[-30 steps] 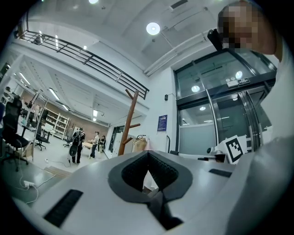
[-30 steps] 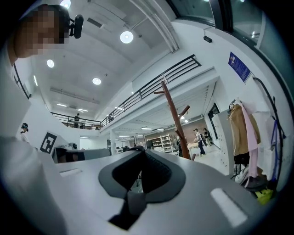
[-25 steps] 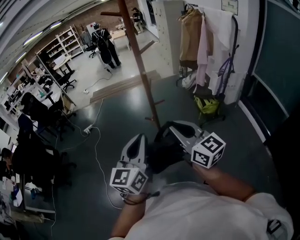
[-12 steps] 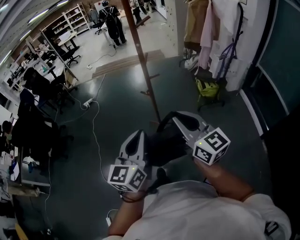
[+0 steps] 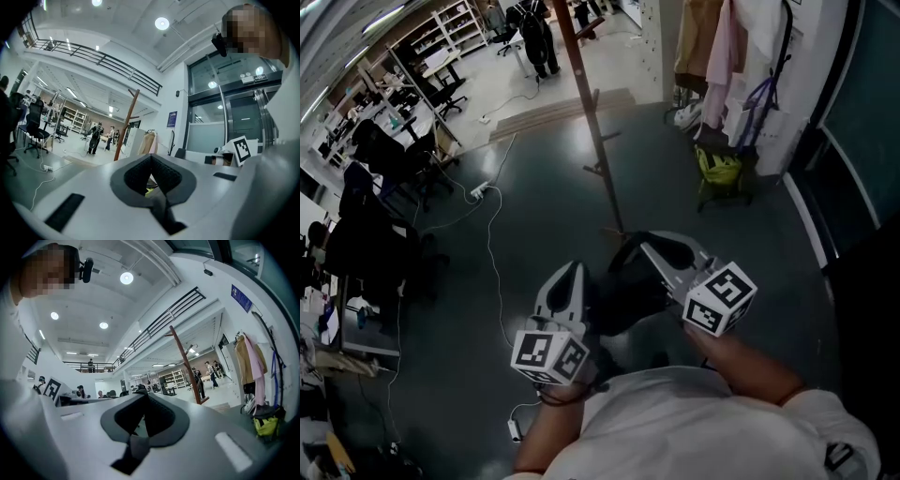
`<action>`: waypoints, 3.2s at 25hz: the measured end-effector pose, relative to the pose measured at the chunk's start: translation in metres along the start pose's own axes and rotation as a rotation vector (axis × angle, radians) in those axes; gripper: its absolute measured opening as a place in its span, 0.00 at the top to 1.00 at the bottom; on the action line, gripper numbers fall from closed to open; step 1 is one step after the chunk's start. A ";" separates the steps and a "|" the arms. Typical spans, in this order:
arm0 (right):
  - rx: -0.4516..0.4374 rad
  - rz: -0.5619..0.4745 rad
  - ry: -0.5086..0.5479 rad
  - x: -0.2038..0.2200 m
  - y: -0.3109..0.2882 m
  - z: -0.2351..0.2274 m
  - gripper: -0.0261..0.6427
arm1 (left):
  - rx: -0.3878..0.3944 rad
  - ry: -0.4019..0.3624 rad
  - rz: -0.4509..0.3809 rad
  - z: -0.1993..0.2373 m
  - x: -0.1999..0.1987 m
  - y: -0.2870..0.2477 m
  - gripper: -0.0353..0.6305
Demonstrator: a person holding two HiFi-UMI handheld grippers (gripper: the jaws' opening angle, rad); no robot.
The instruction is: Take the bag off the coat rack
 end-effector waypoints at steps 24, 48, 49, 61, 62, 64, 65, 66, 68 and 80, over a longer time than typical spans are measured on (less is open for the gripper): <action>0.141 -0.049 0.013 0.026 -0.011 0.141 0.92 | 0.150 -0.030 0.023 0.056 -0.031 0.130 0.94; 0.222 -0.057 0.059 0.067 0.023 0.239 0.92 | 0.253 -0.030 0.017 0.051 -0.019 0.206 0.94; 0.220 -0.053 0.058 0.068 0.024 0.239 0.92 | 0.248 -0.031 0.016 0.049 -0.018 0.206 0.94; 0.220 -0.029 0.041 0.092 0.028 0.231 0.92 | 0.235 -0.053 0.031 0.039 0.011 0.202 0.94; 0.221 -0.030 0.039 0.092 0.027 0.231 0.92 | 0.237 -0.055 0.031 0.040 0.011 0.201 0.94; 0.224 -0.032 0.036 0.091 0.026 0.230 0.92 | 0.241 -0.059 0.030 0.041 0.009 0.198 0.94; 0.226 -0.033 0.035 0.090 0.025 0.229 0.92 | 0.244 -0.060 0.030 0.042 0.009 0.197 0.94; 0.229 -0.034 0.033 0.090 0.025 0.228 0.92 | 0.247 -0.061 0.031 0.043 0.008 0.196 0.94; 0.234 -0.036 0.031 0.090 0.023 0.228 0.92 | 0.252 -0.062 0.032 0.046 0.008 0.196 0.94; 0.267 -0.034 0.062 0.094 0.002 0.233 0.92 | 0.267 -0.059 0.034 0.075 0.002 0.199 0.94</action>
Point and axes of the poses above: the fingertips, and each gripper's own axes: y backward along the fingers, z to its left, x out of its underside, the point moved 3 cm from there along y, backward along the fingers, and after that the axes turned 4 degrees about -y, right-handed, at the moved point
